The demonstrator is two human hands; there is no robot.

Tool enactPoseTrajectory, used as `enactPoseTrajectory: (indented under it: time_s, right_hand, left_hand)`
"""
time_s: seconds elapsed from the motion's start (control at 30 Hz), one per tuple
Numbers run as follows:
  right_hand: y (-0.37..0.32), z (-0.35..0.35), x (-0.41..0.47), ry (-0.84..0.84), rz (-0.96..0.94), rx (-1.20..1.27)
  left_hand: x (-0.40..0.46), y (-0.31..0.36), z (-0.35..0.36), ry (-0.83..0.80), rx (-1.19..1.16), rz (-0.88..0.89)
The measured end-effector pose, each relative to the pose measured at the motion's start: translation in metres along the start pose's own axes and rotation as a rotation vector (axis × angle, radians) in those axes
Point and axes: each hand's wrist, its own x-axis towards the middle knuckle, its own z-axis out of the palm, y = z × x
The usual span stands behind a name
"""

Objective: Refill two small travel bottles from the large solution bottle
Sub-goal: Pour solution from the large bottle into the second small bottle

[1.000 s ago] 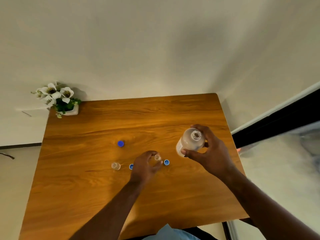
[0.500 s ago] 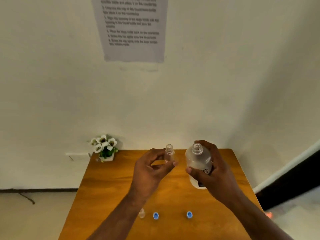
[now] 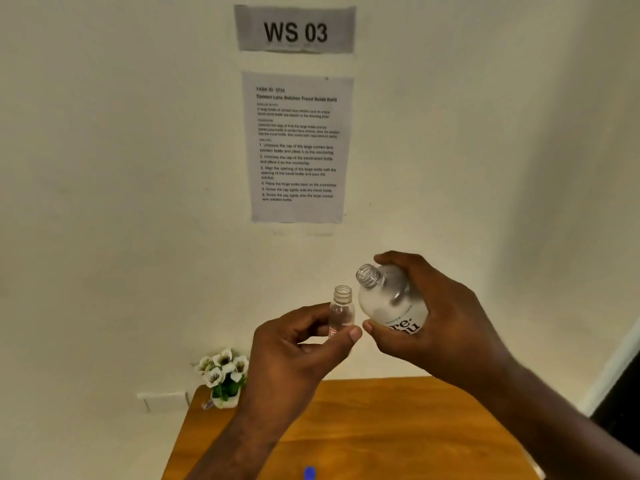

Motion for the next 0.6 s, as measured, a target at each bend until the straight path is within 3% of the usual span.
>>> enactPoseTrajectory:
  time_s: [0.37,0.6]
  right_hand:
    - [0.004,-0.054,0.005,-0.15,-0.107,-0.284]
    - [0.015,-0.072,0.003,-0.144,-0.187,-0.408]
  left_hand:
    - [-0.012,0.026,0.037,0.049,0.026,0.001]
    - [-0.016,0.029,0.054,0.055,0.022,-0.027]
